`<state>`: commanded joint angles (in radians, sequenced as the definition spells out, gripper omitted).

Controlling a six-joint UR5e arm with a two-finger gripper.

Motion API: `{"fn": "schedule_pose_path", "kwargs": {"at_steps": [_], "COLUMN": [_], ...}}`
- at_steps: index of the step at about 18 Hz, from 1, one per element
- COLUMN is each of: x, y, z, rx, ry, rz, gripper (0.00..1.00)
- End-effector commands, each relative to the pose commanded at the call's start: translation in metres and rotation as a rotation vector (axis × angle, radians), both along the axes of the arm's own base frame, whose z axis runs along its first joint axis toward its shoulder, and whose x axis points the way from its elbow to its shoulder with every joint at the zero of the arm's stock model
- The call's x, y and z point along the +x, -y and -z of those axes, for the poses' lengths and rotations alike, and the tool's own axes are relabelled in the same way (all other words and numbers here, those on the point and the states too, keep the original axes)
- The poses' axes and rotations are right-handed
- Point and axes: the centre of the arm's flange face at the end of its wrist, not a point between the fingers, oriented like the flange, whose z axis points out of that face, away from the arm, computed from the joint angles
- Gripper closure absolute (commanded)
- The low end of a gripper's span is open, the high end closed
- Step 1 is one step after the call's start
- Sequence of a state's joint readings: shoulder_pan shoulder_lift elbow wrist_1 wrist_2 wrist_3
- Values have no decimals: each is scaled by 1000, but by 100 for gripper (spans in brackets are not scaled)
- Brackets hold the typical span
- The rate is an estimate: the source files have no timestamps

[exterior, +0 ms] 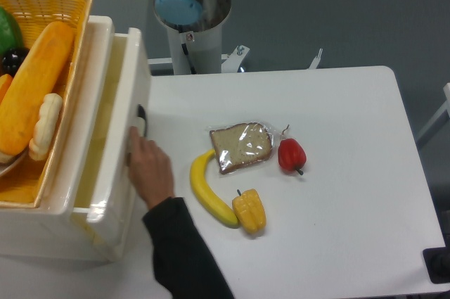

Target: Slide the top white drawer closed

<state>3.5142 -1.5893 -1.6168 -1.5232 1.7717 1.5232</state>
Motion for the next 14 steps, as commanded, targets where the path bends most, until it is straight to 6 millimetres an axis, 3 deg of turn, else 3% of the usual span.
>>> {"fn": "schedule_pose_path", "kwargs": {"at_steps": [6, 7, 14], "x": [24, 26, 28], "y": [101, 110, 121], "z": [7, 10, 26], "rx": [43, 49, 62], "ry": [46, 50, 77], "rz": [-15, -20, -35], "gripper": [0, 0, 0]}}
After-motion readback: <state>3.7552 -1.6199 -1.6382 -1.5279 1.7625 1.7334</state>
